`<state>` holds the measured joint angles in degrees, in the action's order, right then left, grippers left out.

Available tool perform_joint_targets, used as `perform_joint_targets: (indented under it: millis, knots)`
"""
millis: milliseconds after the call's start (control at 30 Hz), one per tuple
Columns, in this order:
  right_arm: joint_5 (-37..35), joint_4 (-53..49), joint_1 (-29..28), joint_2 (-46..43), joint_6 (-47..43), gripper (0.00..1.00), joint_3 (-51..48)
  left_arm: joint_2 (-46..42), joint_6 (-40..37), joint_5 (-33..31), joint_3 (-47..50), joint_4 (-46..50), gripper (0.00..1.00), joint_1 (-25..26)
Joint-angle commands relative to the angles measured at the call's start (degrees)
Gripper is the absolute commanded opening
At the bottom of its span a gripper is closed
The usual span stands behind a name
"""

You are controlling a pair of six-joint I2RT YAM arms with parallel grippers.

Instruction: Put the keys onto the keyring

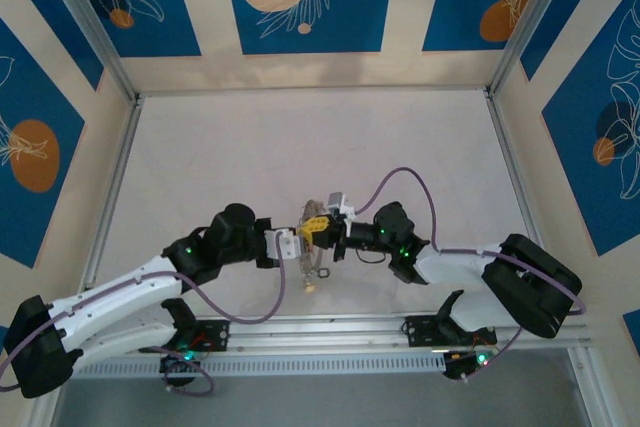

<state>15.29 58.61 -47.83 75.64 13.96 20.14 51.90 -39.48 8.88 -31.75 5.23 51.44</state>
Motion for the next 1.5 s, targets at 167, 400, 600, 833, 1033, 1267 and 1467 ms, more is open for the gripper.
perform_joint_targets:
  millis: [167,400,600,833,1033,1267,1467]
  knots:
    - [-10.8,-1.77,-2.73,-0.88,-1.02,0.0,0.17,-2.18,-5.04,0.09,-1.29,2.35,0.0,2.17]
    - [-8.6,3.27,-2.66,-0.83,-0.66,0.0,-0.99,-4.64,-0.65,-1.77,-1.18,4.25,0.23,2.09]
    - [-3.9,4.84,-1.7,-1.0,-1.22,0.0,-1.16,-11.59,2.31,-5.74,1.51,4.49,0.33,1.1]
    - [0.11,6.85,-0.68,-0.39,-1.79,0.0,-1.21,-11.74,10.62,-1.69,-0.6,5.21,0.37,-1.3]
    - [2.47,7.01,-0.46,-0.22,-2.11,0.0,-0.56,-7.77,17.37,6.9,-1.25,3.3,0.36,-2.22]
    - [5.58,6.95,-0.11,-0.07,-3.63,0.0,-0.16,-4.57,24.04,10.32,-2.92,1.27,0.25,-4.36]
    - [7.7,7.13,-0.07,0.48,-4.46,0.0,-0.1,-3.82,23.99,12.88,-4.57,3.52,0.18,-5.1]
